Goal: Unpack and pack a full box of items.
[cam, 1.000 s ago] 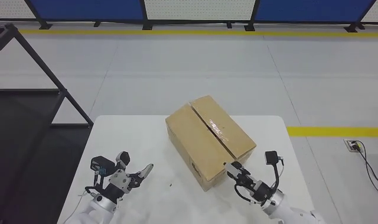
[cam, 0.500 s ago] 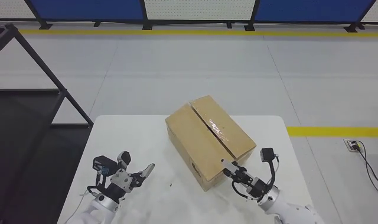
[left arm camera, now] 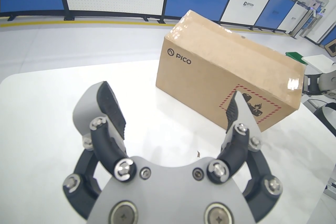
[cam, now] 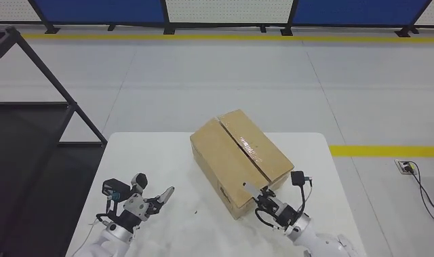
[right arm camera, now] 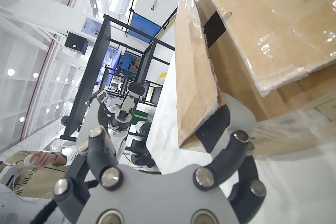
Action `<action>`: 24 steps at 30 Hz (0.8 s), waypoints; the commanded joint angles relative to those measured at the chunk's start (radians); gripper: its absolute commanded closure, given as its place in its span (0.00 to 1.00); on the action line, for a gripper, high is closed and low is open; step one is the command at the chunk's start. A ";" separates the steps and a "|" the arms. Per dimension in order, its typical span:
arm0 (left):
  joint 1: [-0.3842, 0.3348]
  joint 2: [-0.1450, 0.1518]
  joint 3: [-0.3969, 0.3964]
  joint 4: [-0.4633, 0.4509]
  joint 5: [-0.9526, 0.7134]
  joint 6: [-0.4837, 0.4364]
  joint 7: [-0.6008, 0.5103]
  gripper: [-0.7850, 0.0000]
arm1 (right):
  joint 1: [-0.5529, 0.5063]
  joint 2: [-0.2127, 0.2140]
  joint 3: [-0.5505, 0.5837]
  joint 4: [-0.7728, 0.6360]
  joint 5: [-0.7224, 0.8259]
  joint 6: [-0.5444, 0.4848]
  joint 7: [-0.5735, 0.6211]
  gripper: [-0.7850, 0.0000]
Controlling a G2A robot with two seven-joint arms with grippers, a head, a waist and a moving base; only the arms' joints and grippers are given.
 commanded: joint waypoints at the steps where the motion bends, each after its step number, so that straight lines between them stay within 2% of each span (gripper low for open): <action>1: 0.000 0.000 -0.001 0.000 -0.001 -0.002 0.001 0.00 | 0.006 -0.002 -0.007 0.005 -0.009 0.020 -0.012 0.58; 6: -0.001 0.000 -0.006 0.002 -0.008 -0.006 0.002 0.00 | 0.019 -0.006 -0.019 0.021 -0.018 0.043 -0.036 0.78; 10: -0.001 0.001 -0.008 0.003 -0.009 -0.008 0.001 0.00 | 0.025 -0.009 -0.023 0.031 -0.017 0.055 -0.054 0.89; 12: -0.001 0.001 -0.009 0.003 -0.010 -0.008 0.001 0.00 | 0.026 -0.010 -0.025 0.034 -0.015 0.056 -0.062 0.99; 19: 0.000 0.001 -0.011 0.002 -0.008 -0.007 -0.002 0.00 | 0.021 -0.012 -0.023 0.033 -0.011 0.043 -0.067 1.00; 24: -0.001 0.001 -0.017 0.002 -0.012 -0.003 -0.002 0.00 | 0.009 -0.006 -0.001 0.022 0.014 -0.004 -0.004 1.00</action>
